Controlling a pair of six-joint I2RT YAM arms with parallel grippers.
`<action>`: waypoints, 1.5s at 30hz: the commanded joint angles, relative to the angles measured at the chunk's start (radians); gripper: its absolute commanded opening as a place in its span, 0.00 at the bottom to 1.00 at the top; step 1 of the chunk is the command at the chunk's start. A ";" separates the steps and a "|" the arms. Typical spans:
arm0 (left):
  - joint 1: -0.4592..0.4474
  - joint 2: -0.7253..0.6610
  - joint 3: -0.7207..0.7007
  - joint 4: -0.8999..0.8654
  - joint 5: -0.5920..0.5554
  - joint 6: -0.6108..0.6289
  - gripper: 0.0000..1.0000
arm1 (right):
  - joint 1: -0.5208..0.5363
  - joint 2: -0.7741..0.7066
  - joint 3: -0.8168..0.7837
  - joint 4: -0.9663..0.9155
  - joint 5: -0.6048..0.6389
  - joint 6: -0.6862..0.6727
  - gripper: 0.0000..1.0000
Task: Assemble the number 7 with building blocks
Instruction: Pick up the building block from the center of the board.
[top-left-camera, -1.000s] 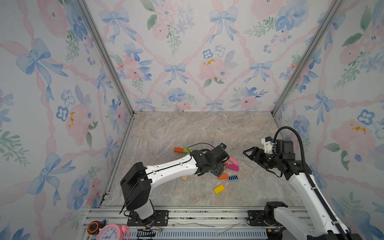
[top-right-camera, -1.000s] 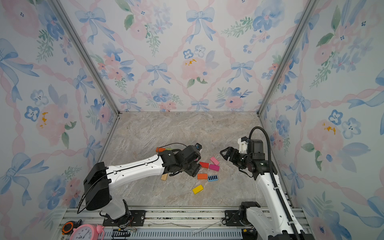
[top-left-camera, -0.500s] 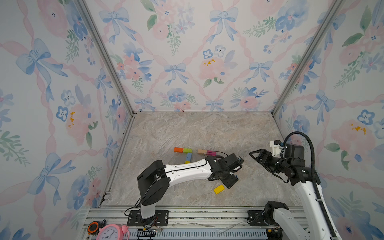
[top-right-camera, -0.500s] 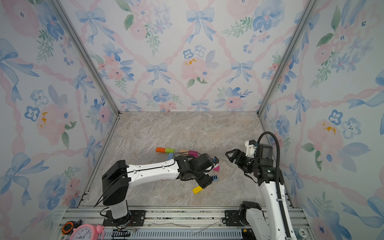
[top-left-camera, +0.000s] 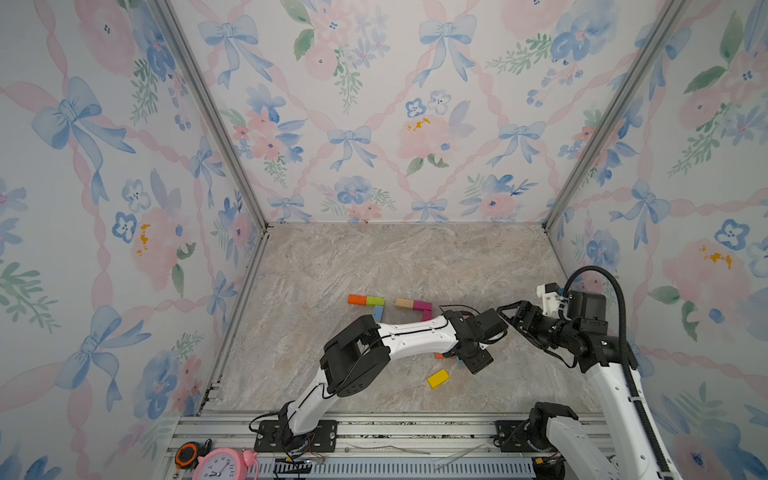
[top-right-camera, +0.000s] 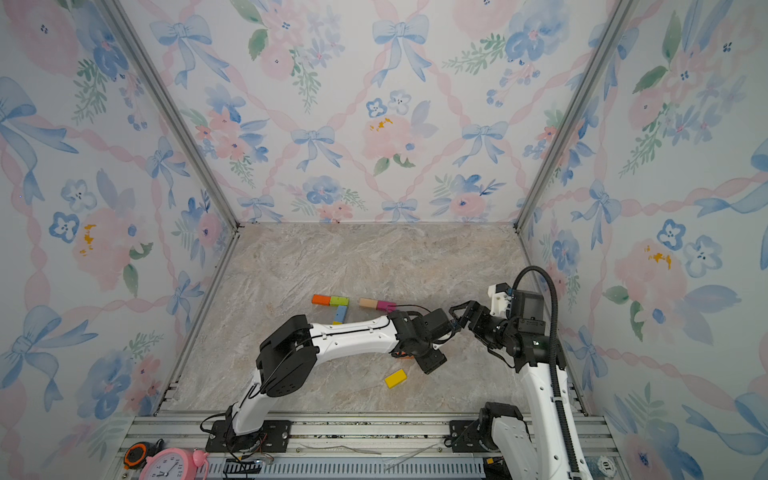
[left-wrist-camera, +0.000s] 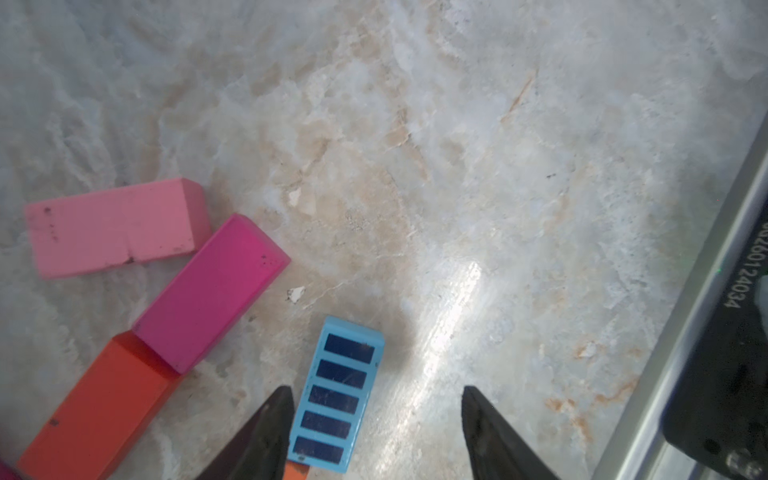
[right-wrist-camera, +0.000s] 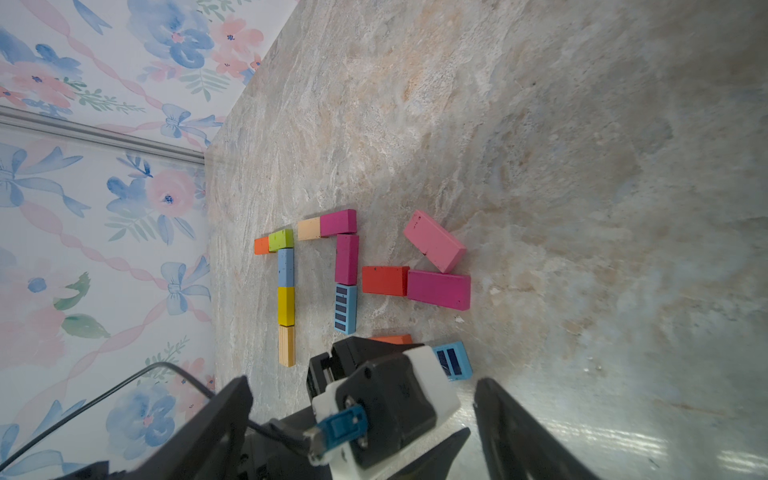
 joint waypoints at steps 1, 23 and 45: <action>0.002 0.043 0.032 -0.053 -0.024 0.033 0.67 | 0.000 -0.001 -0.025 0.011 -0.019 0.000 0.86; 0.019 0.081 0.014 -0.119 -0.016 0.050 0.36 | 0.000 0.015 -0.044 0.045 -0.028 0.018 0.86; 0.022 -0.401 -0.212 -0.128 -0.236 -0.366 0.17 | -0.002 0.023 -0.037 0.069 -0.038 0.037 0.86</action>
